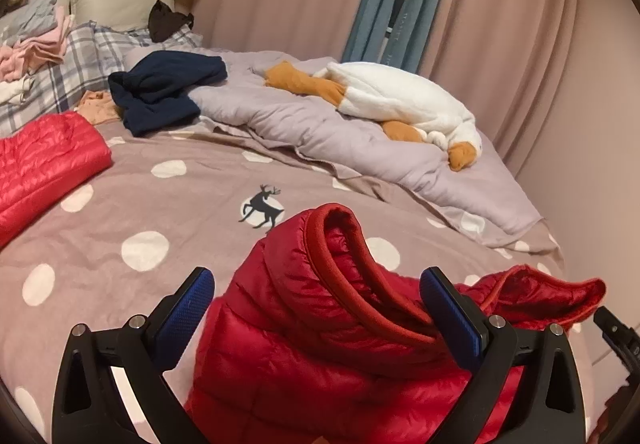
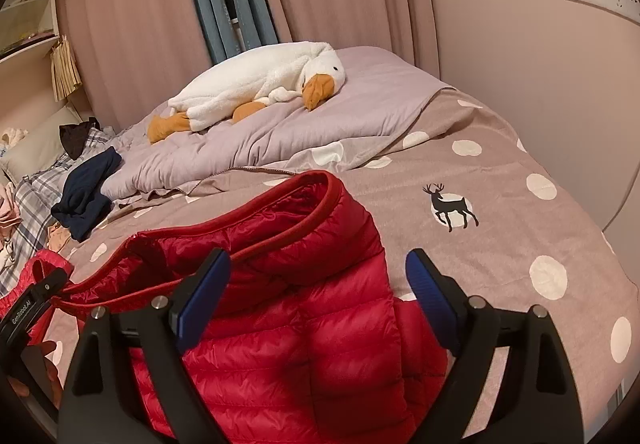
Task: Fold large clothes
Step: 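Lower the jacket edge onto the bed and open both tools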
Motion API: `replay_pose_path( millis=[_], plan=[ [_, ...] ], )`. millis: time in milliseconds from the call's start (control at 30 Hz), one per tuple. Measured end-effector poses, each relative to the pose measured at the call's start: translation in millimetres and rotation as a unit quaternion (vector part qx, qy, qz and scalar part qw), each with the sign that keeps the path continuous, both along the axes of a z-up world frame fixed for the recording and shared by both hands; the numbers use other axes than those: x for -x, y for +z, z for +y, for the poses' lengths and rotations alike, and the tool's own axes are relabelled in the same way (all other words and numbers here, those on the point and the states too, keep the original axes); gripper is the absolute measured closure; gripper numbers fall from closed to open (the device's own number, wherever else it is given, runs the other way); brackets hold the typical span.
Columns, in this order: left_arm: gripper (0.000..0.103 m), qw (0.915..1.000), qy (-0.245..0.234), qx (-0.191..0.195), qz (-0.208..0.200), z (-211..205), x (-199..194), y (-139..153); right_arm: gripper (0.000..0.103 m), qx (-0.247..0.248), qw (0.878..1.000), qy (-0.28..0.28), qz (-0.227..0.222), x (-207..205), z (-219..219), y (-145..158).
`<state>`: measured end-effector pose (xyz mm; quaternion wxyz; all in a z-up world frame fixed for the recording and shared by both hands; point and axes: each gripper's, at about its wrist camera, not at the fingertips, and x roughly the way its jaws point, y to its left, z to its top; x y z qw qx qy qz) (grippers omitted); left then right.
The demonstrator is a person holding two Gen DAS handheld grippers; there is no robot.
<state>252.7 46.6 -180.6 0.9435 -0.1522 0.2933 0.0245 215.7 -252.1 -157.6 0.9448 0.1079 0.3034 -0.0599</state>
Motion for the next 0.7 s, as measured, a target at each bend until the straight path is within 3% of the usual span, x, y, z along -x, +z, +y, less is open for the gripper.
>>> replay_pose_path(
  millis=[433,700],
  plan=[
    [0.001,0.9999,0.003,0.008,-0.009,3.3,3.9,3.3,0.012,0.000,1.000,0.002,-0.003,1.3,-0.2,2.6],
    [0.001,0.9999,0.003,-0.008,-0.010,-0.8,3.6,2.9,0.012,-0.001,1.000,0.001,-0.003,2.3,1.1,3.7]
  ],
)
